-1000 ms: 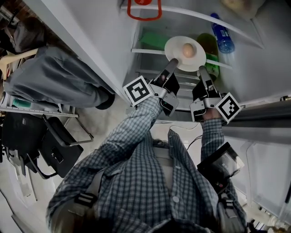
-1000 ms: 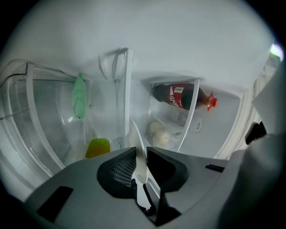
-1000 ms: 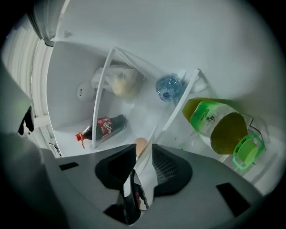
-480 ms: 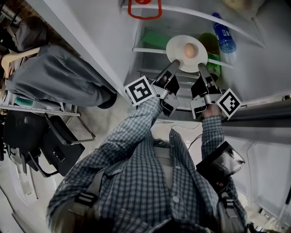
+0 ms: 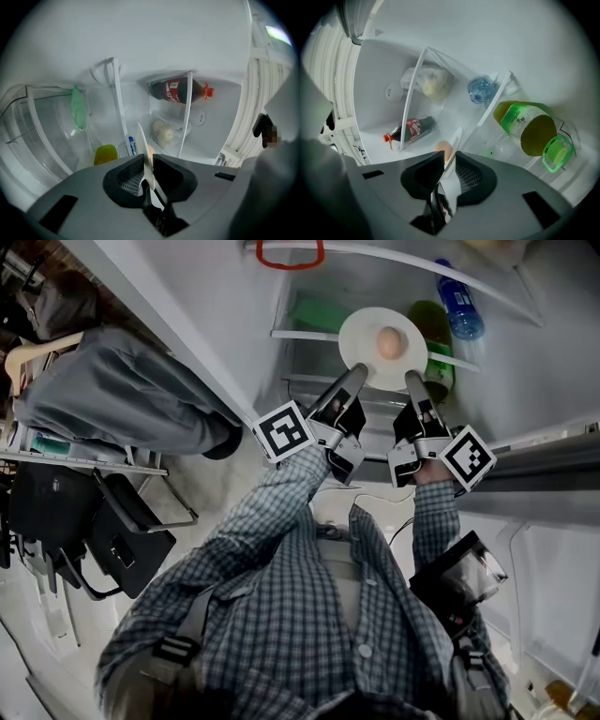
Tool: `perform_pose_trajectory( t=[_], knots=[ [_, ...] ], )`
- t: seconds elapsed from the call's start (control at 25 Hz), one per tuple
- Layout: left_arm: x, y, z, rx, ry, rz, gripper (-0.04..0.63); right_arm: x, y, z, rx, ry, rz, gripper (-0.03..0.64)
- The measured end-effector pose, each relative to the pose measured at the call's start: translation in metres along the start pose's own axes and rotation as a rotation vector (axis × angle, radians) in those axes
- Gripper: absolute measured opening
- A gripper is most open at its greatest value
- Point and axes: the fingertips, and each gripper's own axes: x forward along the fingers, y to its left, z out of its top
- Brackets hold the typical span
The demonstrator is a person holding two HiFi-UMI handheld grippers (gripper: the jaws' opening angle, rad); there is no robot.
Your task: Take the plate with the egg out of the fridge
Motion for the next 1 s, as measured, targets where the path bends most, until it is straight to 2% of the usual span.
perform_pose_trajectory(
  t=[0.44, 0.64, 0.76, 1.0],
  knots=[
    [-0.039, -0.016, -0.023, 0.014, -0.024, 0.024, 0.067, -0.037, 0.011, -0.025, -0.007, 0.038, -0.012, 0.078],
    [-0.059, -0.019, -0.028, -0.003, -0.044, 0.049, 0.067, -0.045, 0.025, -0.037, -0.036, 0.053, 0.029, 0.078],
    [-0.067, -0.020, -0.029, 0.017, -0.055, 0.049, 0.067, -0.051, 0.021, -0.044, -0.036, 0.071, 0.013, 0.078],
    [-0.090, -0.032, -0.051, 0.008, -0.076, 0.061, 0.067, -0.079, 0.029, -0.056, -0.031, 0.092, 0.012, 0.078]
  ],
)
